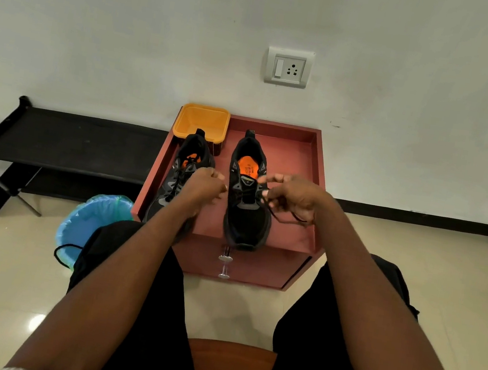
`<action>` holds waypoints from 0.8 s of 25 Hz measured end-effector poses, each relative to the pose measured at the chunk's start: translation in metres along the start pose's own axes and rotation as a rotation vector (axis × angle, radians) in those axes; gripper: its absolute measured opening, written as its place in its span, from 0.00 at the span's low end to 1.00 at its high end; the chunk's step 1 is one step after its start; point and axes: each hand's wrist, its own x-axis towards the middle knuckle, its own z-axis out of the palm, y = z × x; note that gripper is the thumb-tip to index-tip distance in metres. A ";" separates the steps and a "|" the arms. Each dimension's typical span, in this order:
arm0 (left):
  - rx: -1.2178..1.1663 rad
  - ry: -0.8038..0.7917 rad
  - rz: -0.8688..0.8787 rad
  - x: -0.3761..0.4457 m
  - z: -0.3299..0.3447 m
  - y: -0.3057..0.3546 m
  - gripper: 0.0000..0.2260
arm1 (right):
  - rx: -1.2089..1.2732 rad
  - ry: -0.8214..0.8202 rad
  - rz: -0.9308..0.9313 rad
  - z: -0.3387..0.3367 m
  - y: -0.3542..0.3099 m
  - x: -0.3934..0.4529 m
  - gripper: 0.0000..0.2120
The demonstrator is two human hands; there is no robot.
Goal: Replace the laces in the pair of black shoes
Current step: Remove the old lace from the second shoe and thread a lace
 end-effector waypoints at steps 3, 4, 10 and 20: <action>-0.364 -0.285 -0.094 -0.013 -0.011 0.004 0.13 | 0.361 -0.274 -0.189 0.004 -0.008 -0.011 0.19; -0.453 -0.388 -0.072 -0.018 -0.012 0.005 0.16 | 0.379 -0.310 -0.246 0.008 -0.011 -0.012 0.20; -0.739 -0.654 0.057 -0.033 -0.012 0.012 0.28 | 0.453 -0.136 -0.456 0.017 -0.019 -0.012 0.13; -0.446 -0.213 -0.022 -0.016 -0.042 0.010 0.08 | 0.015 0.930 -0.025 -0.028 -0.011 0.002 0.07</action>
